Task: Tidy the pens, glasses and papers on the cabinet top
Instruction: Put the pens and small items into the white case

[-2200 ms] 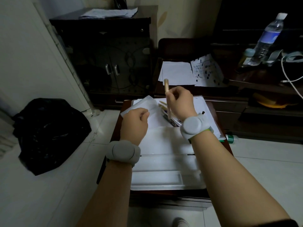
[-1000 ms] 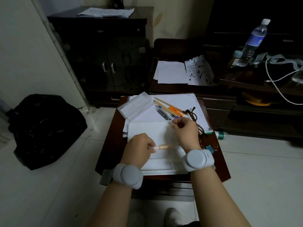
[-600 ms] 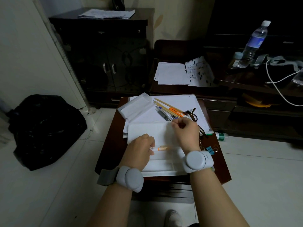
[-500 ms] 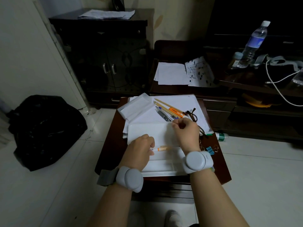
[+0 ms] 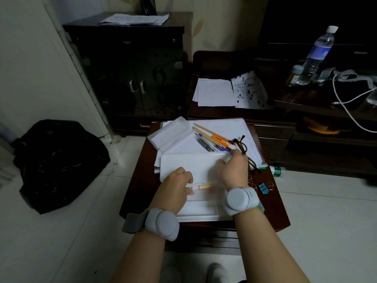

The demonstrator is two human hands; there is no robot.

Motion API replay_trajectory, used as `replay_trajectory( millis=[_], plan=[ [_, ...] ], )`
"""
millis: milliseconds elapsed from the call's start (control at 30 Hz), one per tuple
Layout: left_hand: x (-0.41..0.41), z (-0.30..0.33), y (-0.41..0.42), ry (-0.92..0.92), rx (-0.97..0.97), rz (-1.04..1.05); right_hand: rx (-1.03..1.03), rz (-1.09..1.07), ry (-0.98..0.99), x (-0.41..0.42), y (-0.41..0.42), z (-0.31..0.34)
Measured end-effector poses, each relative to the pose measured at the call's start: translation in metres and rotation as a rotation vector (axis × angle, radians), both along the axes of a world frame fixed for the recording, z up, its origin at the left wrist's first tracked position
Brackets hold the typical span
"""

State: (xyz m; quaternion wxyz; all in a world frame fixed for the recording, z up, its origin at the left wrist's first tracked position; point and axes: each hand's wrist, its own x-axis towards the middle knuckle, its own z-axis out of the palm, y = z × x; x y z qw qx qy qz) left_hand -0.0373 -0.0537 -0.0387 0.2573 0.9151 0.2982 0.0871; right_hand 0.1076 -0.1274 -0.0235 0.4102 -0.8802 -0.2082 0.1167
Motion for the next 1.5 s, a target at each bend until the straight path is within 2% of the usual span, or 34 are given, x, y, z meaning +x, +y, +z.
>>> replay_trajectory(
  millis=[433,667,933,1200,1400,1500],
  plan=[
    [-0.003,0.000,0.002,0.013,-0.014,0.009,-0.058,-0.087,-0.045,0.005,-0.002,-0.004],
    [-0.010,0.006,0.008,-0.049,0.052,0.070,0.102,0.006,-0.118,-0.004,0.013,0.007],
    [-0.032,-0.002,0.026,-0.097,0.102,0.242,0.257,0.153,-0.023,-0.020,0.049,-0.001],
    [-0.032,-0.002,0.027,-0.082,0.033,0.288,0.285,0.183,0.023,-0.019,0.048,-0.008],
    [-0.030,-0.002,0.024,-0.061,0.117,0.305,0.287,0.171,0.095,-0.012,0.045,-0.009],
    [-0.031,-0.003,0.024,-0.057,0.106,0.318,0.225,0.127,0.014,0.001,0.035,-0.011]
  ],
)
